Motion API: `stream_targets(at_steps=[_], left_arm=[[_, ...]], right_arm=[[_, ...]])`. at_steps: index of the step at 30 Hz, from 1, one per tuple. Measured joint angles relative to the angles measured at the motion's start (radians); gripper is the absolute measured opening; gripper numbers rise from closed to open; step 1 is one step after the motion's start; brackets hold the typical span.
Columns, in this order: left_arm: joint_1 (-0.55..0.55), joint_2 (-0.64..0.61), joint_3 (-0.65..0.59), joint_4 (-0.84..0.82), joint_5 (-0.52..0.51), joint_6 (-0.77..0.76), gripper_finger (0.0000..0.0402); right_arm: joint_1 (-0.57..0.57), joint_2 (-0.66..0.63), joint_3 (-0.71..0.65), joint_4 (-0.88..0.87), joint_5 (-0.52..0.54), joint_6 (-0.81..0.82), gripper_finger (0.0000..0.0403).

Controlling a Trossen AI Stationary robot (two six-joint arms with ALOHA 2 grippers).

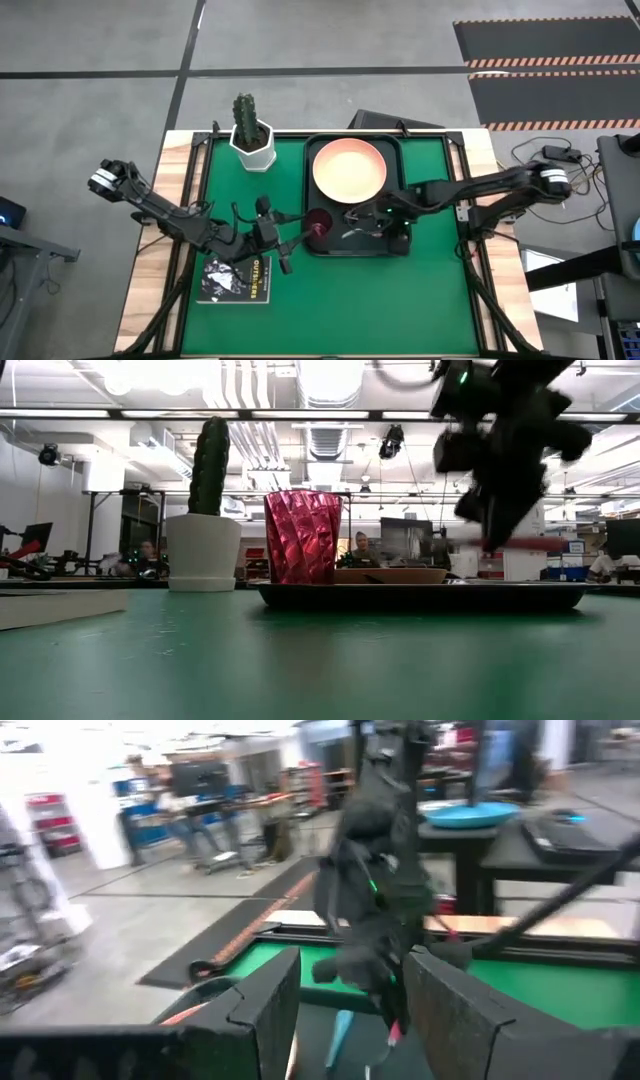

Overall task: Pick and place plate/cup/fork/spoon on tray
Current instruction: Put the pink fork on the black serving tray to the left of the blue spoon

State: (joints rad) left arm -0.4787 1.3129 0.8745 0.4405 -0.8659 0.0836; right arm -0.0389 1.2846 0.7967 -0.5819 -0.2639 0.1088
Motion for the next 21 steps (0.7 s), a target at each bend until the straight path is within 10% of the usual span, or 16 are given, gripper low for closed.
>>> stream_targets(at_steps=[10,21], left_arm=[[0.006,0.093,0.012,0.000,0.237,0.058,0.0160],[0.019,0.132,0.021,0.008,0.315,0.047,0.0160]], right_arm=[[0.127,-0.183,-0.039,0.274,-0.142,0.284,0.0020],[0.243,-0.170,-0.041,0.500,0.107,0.168,0.0020]])
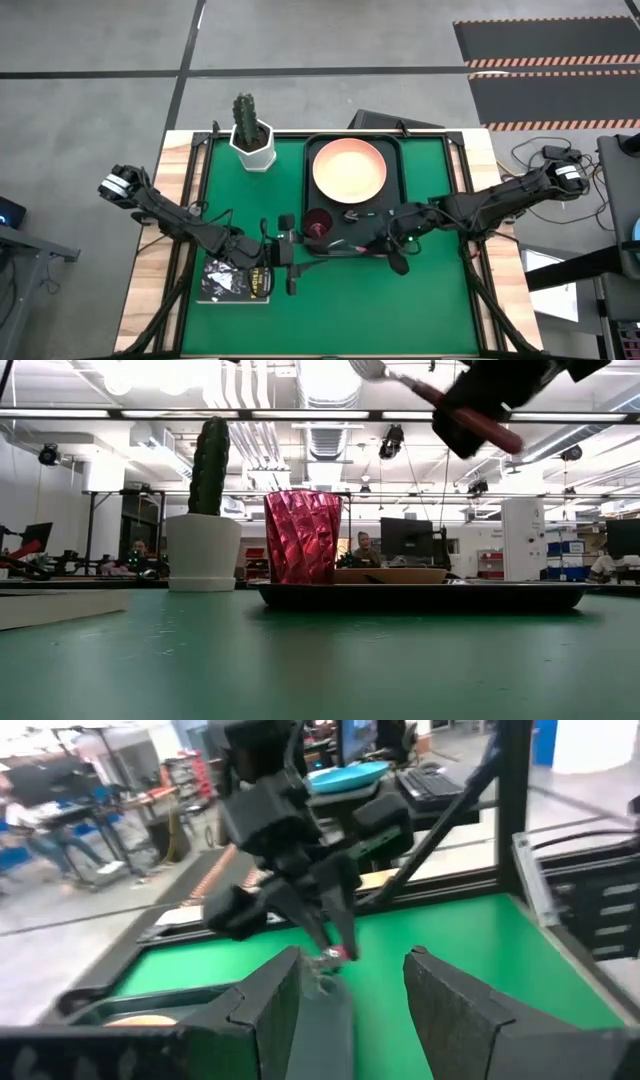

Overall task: Pick and place plate/cup/fork/spoon on tray
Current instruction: Put the pink fork on the black serving tray to the left of the blue spoon

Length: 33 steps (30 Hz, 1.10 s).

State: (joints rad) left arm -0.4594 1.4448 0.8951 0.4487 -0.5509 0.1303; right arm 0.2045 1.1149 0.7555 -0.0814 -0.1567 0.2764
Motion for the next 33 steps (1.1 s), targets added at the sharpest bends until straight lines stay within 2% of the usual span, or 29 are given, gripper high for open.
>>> stream_targets(at_steps=[4,15,19,23,25,29,33], left_arm=[[0.023,0.001,0.000,0.009,0.001,-0.022,0.0160],[0.082,0.084,-0.005,0.223,0.000,-0.027,0.0157],[0.081,0.094,0.006,0.249,0.001,-0.012,0.0121],[0.087,0.099,0.003,0.285,0.001,-0.020,0.0038],[0.087,0.099,0.000,0.288,-0.020,-0.036,0.0012],[0.087,0.100,0.000,0.304,-0.077,-0.054,0.0003],[0.087,0.100,-0.003,0.303,-0.142,-0.106,0.0001]], right_arm=[[-0.001,0.000,0.001,0.065,0.001,-0.052,0.0020],[-0.002,0.001,0.007,0.099,0.022,-0.102,0.0022],[-0.002,0.001,0.007,0.086,0.036,-0.105,0.0022],[-0.002,0.001,0.007,0.086,0.060,-0.106,0.0022],[-0.003,0.001,0.007,0.087,0.062,-0.108,0.0022],[-0.002,0.001,0.008,0.089,0.133,-0.116,0.0026],[-0.001,0.000,0.008,0.095,0.188,-0.146,0.0064]])
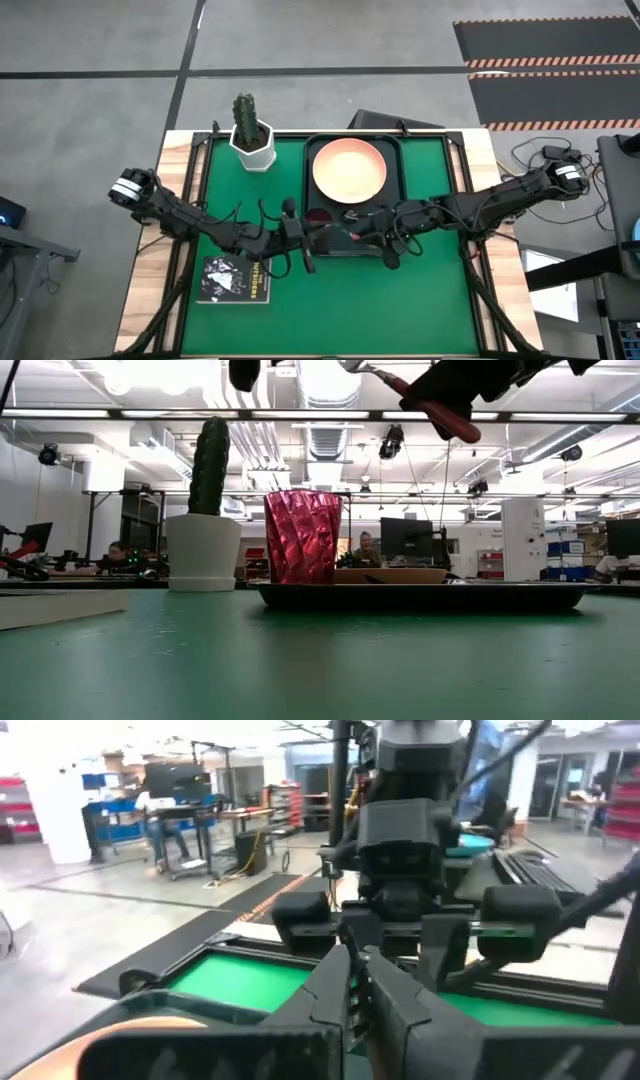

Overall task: Pick and place plate/cup/fork/spoon on tray
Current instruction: Put the pink fork on the black serving tray to the left of the blue spoon

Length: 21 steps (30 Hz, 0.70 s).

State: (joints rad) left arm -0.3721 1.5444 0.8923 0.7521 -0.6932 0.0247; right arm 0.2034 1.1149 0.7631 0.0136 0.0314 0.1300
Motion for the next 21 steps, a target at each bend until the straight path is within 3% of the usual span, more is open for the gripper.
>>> stream_targets(at_steps=[9,12,21], left_arm=[[-0.001,0.000,-0.007,0.001,-0.162,-0.091,0.0000],[0.000,0.001,-0.018,-0.003,-0.193,-0.101,0.0001],[-0.001,0.002,-0.021,-0.001,-0.225,-0.099,0.0001]], right_arm=[[0.003,0.000,0.000,0.068,0.246,-0.095,0.0167],[0.002,-0.001,0.000,0.132,0.289,-0.142,0.0179],[0.003,-0.001,0.000,0.186,0.287,-0.164,0.0181]])
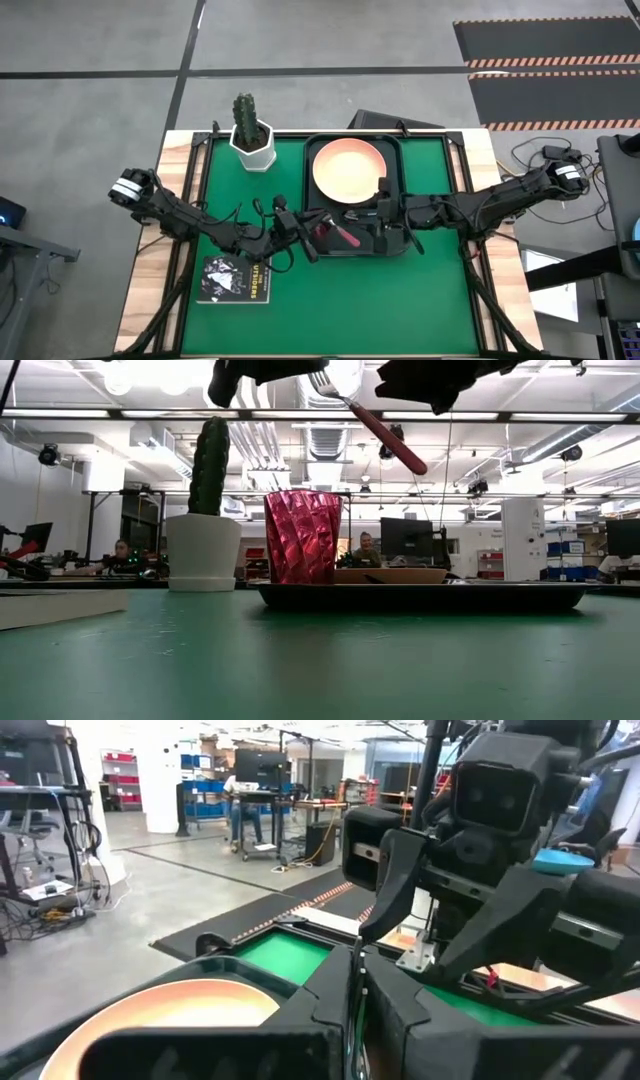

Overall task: Pick and place plate/cup/fork/spoon on tray
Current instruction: Put the pink fork on the black serving tray to the left of the blue spoon

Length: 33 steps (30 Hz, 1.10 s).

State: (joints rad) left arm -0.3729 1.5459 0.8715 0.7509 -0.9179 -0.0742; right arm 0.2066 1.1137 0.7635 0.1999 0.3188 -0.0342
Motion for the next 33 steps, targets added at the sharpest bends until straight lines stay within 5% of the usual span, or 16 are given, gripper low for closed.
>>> stream_targets(at_steps=[5,13,24,27,33], left_arm=[[0.000,0.000,0.000,0.001,0.000,0.000,0.0001],[0.000,0.000,0.000,0.001,-0.002,-0.001,0.0000],[0.000,0.000,-0.001,0.001,-0.004,-0.001,0.0000],[0.000,-0.001,-0.001,0.001,-0.004,0.000,0.0000],[0.000,-0.001,-0.003,0.001,-0.006,0.002,0.0000]], right_arm=[[0.036,0.018,0.000,0.013,0.022,0.006,0.0181],[0.143,0.121,0.000,0.119,0.301,-0.086,0.0182],[0.149,0.304,0.125,0.143,0.365,-0.042,0.0182],[0.151,0.340,0.195,0.038,0.486,-0.035,0.0181],[0.152,0.387,0.303,-0.172,0.504,0.062,0.0153]])
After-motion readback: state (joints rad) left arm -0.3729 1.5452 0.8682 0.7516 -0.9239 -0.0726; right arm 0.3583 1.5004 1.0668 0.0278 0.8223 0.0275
